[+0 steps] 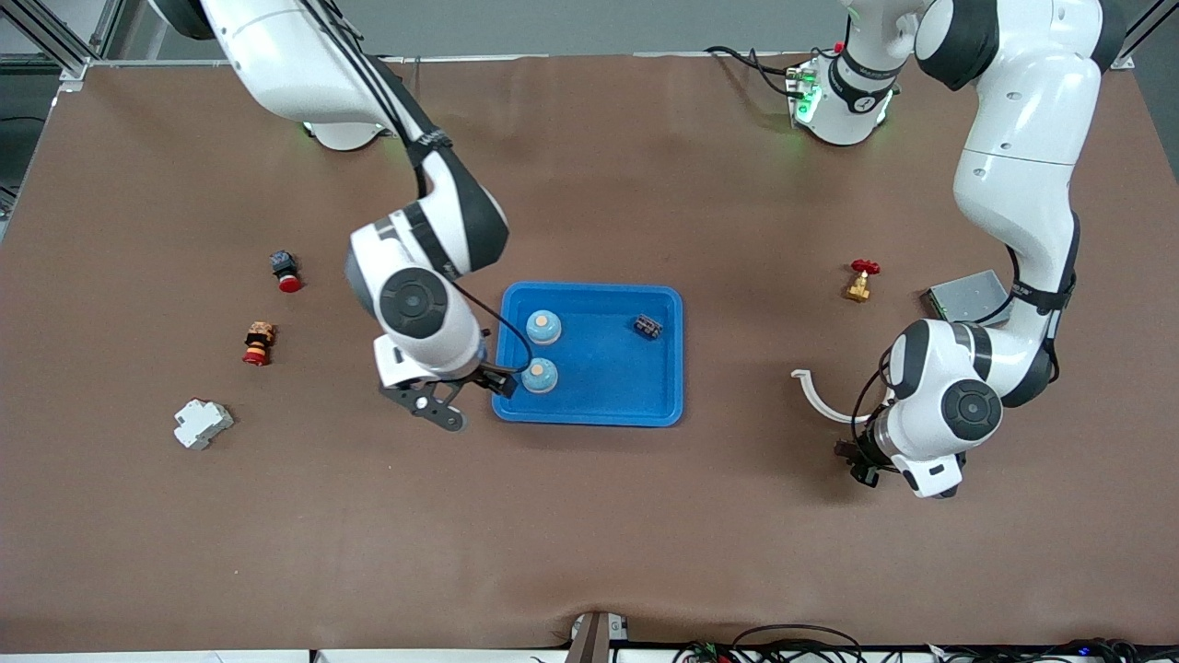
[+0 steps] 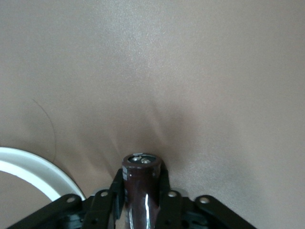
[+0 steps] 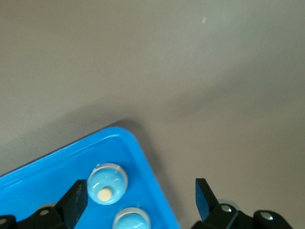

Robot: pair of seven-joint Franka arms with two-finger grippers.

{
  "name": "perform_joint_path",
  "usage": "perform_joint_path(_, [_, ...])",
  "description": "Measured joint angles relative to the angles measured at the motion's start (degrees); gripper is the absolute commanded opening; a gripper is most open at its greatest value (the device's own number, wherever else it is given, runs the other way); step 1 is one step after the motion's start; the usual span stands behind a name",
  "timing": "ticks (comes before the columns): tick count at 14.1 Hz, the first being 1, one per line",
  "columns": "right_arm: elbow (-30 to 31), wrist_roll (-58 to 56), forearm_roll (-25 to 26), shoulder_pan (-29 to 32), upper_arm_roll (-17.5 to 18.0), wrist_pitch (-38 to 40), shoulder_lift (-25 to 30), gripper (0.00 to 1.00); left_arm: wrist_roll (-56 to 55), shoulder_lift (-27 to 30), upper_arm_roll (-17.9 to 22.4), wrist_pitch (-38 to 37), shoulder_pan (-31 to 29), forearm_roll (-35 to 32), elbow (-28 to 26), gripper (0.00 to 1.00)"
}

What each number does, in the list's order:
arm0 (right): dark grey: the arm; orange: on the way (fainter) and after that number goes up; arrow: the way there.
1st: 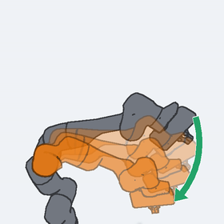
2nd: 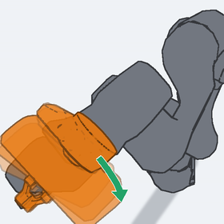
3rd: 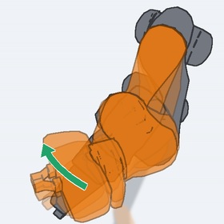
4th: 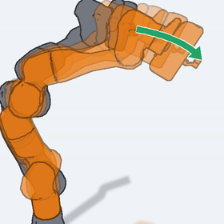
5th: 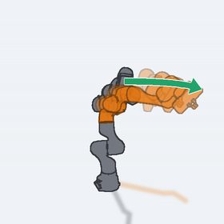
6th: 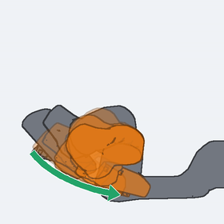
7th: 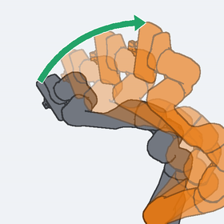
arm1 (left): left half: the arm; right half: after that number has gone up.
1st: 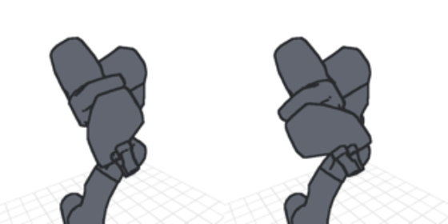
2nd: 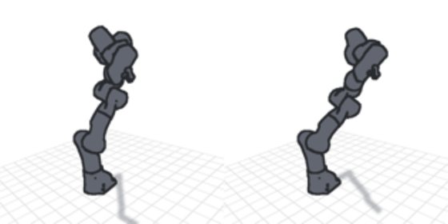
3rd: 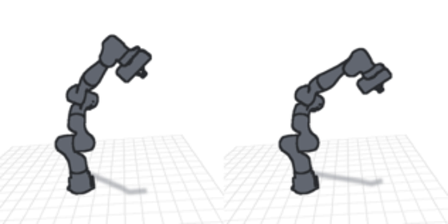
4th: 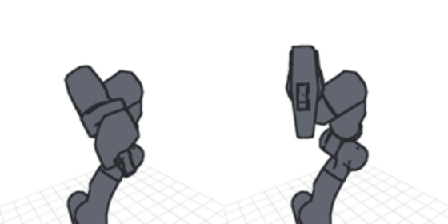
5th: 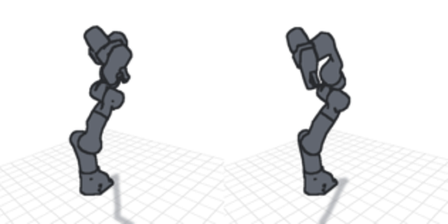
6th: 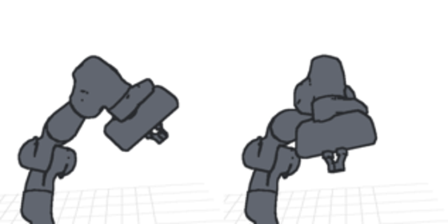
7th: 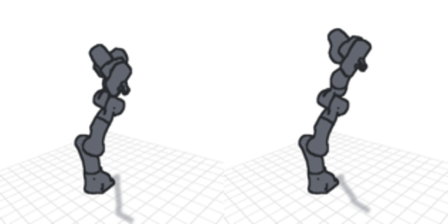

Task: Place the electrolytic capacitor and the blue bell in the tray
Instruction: 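Withdraw the right gripper to rest while the left gripper lifts the capacitor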

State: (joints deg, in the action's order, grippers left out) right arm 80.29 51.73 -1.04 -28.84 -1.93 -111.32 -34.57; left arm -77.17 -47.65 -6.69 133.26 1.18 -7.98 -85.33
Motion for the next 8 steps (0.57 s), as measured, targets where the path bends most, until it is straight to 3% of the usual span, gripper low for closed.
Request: perform_joint_path(8, [3.87,-31.90,0.08,14.37,-0.50,10.53,8.53,1.00,-0.77,-0.01,0.05,-0.02,-0.47,0.00,0.05,0.00])
